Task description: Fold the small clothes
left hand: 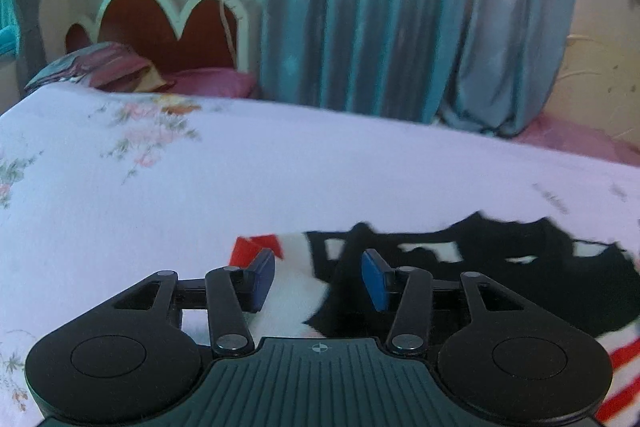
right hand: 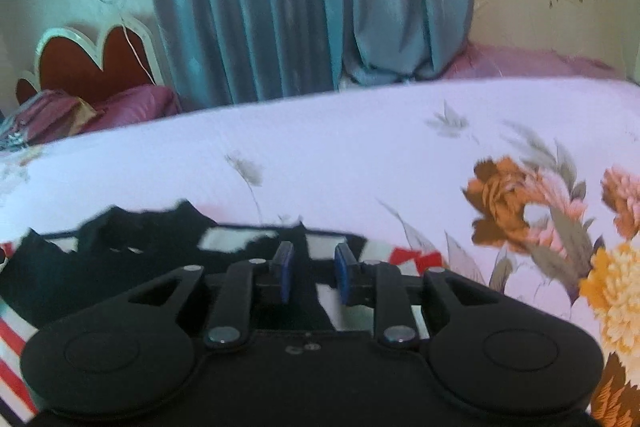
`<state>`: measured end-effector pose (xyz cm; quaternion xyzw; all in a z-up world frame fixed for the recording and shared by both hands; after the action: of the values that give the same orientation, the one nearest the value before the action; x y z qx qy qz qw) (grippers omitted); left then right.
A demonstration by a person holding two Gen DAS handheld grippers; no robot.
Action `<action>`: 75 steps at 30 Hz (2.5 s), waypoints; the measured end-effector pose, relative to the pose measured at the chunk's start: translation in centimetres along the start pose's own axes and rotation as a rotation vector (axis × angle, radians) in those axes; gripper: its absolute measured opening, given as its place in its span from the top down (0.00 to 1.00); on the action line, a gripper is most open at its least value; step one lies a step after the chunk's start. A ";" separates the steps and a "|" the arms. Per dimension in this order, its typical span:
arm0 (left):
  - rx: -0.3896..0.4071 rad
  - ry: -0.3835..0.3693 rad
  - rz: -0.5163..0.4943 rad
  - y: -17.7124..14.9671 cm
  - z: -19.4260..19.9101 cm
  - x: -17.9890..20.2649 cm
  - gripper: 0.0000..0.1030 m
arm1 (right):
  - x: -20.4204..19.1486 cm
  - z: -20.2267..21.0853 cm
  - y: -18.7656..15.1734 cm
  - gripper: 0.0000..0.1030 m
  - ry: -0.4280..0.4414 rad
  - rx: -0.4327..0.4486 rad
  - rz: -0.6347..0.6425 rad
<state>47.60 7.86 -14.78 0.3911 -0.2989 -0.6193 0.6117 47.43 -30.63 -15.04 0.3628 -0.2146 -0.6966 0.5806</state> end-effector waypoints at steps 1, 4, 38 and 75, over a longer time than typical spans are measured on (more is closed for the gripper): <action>0.011 -0.018 -0.011 0.1 0.6 0.4 0.54 | -0.3 0.4 0.2 0.71 0.014 0.005 -0.003; 0.033 -0.099 -0.056 0.5 1.8 2.7 0.54 | -1.9 0.9 -0.1 0.67 0.061 0.003 0.010; -0.078 -0.193 -0.152 -4.9 5.6 7.6 0.54 | -8.7 5.1 -9.4 0.71 0.160 -0.089 0.219; -0.144 -0.078 -0.170 -7.9 7.5 4.2 0.37 | 1.0 9.4 -11.6 0.69 -0.064 -0.088 0.144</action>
<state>37.29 3.42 -18.14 0.3458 -0.2429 -0.7037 0.5712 32.72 -30.02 -17.59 0.2981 -0.2280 -0.6730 0.6373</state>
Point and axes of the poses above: each gripper's, at about its wrist camera, not at the fingertips, and z roughly against the way its jaws point, x to its right, y to its top, the point moved 5 cm from there along -z, roughly the way its jaws point, and after that the axes turned 13 degrees about -z, right-handed, at the moved point
